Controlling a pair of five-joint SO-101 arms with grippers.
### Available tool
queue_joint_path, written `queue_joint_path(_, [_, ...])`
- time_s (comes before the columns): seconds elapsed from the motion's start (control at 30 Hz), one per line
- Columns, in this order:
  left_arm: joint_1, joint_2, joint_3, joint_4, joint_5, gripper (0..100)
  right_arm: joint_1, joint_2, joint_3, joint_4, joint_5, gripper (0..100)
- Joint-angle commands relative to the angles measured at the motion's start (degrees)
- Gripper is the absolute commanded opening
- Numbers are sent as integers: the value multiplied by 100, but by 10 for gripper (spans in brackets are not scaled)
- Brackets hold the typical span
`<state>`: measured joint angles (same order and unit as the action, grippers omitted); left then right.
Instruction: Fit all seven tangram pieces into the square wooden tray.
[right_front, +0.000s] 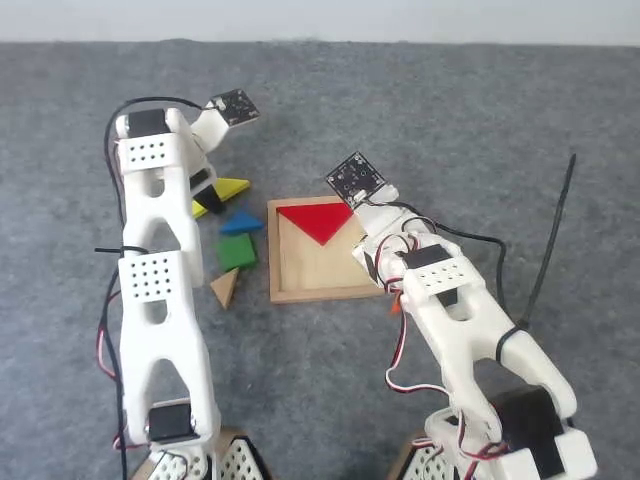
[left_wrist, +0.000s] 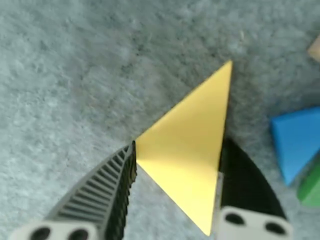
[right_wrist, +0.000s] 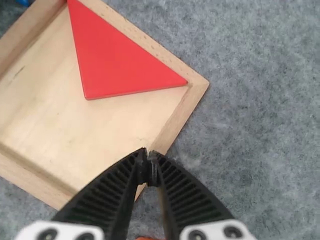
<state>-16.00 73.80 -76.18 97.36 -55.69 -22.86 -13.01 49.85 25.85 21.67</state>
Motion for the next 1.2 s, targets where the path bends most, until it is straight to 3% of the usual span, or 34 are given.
queue_joint_path(0.0, [-360,88,-22,299,-132,239,110,-312,-35,-110,105,10])
queue_joint_path(0.27, [-334,70,-31,273,-158,237,198,-321,-35,-119,105,10])
queue_joint_path(0.57, [-237,70,-31,334,-360,91,198,-321,-35,-119,105,10])
queue_joint_path(0.83, [-229,-26,-435,334,-193,85,198,-321,-35,-119,105,10])
queue_joint_path(1.0, [-220,-721,-822,281,1222,87,198,-321,-35,-119,105,10])
queue_joint_path(1.17, [-141,-835,-936,-791,3833,86,189,-321,-35,-119,105,10])
